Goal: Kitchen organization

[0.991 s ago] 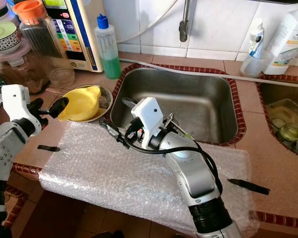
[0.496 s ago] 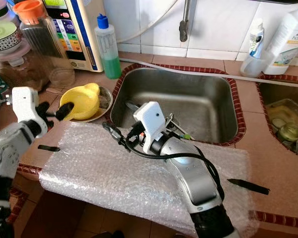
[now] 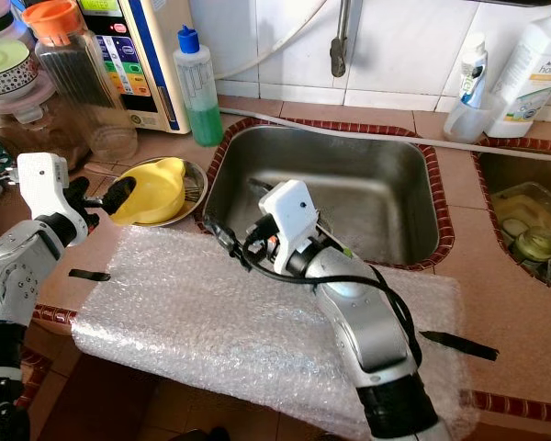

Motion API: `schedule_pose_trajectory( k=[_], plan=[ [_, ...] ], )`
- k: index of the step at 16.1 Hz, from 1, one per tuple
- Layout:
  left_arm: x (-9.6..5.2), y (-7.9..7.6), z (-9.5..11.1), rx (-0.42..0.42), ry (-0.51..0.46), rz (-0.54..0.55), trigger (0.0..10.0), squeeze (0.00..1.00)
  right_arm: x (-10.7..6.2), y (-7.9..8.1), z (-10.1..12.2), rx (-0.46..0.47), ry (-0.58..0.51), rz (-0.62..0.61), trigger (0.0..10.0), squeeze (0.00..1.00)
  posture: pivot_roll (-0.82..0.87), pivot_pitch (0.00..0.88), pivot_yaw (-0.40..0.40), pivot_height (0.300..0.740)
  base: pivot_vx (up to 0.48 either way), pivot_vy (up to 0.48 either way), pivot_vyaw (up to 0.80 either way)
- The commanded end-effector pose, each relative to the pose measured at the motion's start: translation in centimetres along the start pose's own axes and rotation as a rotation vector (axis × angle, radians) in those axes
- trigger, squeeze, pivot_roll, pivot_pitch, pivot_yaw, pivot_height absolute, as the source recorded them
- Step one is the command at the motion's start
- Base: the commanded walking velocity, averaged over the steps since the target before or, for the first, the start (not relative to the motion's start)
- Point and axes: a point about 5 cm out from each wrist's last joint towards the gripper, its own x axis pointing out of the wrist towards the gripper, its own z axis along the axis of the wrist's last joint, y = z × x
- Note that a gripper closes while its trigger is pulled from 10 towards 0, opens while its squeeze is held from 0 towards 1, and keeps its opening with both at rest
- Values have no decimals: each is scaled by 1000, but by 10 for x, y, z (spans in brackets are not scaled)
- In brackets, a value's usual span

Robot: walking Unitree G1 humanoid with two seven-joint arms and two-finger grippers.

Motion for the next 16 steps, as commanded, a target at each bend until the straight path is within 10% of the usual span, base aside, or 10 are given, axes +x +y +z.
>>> schedule_pose_trajectory(
  k=[1,5,16],
  plan=[
    [-1,4,4,-2,-21,20,10000,0,1,-2,1,-11,-3,-3,10000,0,-229,134,89,740,0,0,0],
    [-5,4,17,-23,-139,55,10000,0,8,0,2,-21,-15,27,10000,0,-200,125,85,740,0,0,0],
    [-12,16,2,27,55,8,10000,0,15,12,0,-1,-34,76,10000,0,-160,134,106,740,0,0,0]
  ],
)
